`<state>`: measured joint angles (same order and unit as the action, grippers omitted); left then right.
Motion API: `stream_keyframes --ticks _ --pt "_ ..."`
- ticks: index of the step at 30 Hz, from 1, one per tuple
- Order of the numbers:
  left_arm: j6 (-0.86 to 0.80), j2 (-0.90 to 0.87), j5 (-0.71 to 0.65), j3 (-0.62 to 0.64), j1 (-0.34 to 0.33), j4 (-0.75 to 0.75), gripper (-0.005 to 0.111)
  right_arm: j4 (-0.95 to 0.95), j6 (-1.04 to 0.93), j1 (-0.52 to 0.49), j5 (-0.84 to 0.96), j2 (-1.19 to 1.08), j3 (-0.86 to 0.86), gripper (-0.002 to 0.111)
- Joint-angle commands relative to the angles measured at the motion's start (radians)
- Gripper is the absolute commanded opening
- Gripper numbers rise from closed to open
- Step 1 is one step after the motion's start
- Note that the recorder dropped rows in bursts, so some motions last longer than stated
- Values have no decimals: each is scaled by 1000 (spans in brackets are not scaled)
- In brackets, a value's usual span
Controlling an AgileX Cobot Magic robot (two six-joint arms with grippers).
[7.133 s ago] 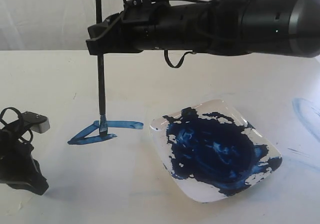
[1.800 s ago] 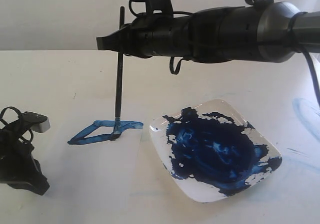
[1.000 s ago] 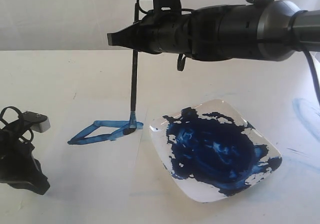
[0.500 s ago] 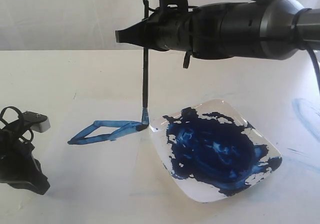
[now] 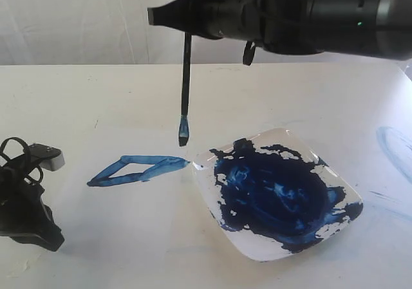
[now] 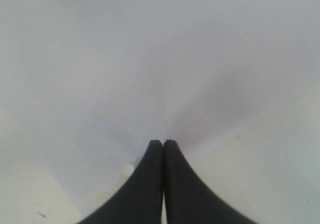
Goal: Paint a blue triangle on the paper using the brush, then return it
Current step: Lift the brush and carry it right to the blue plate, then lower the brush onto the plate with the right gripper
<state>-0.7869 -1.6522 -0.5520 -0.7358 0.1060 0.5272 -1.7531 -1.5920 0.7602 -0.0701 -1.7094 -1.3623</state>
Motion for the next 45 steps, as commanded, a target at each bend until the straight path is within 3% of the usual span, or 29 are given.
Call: stream_keyframes --ticks 1,8,17,22,25,29,31,38,40,45 --pt "0 18 -20 -4 -4 9 0 9 1 0 15 90 2 0" --pt "8 112 -136 -93 -4 6 0 9 1 0 -73 223 27 0" --pt "186 389 -97 -95 -4 -153 0 9 1 -4 -183 382 143 0" --pt "300 592 -87 -95 -4 -264 0 9 60 -9 -108 423 148 0" --pt "355 719 -78 -82 -4 -326 0 9 152 -47 57 427 148 0" --pt "400 867 -47 -23 -4 -382 0 9 316 -144 282 411 148 0" --pt "418 936 -48 11 -4 -406 0 111 458 -200 367 403 148 0" --pt "434 1158 32 189 -2 -429 0 862 1243 -438 562 392 143 0" --pt "434 1199 90 238 -2 -429 0 937 1355 -514 600 390 141 0" --pt "434 1247 118 269 -2 -429 0 933 1421 -683 725 301 138 0"
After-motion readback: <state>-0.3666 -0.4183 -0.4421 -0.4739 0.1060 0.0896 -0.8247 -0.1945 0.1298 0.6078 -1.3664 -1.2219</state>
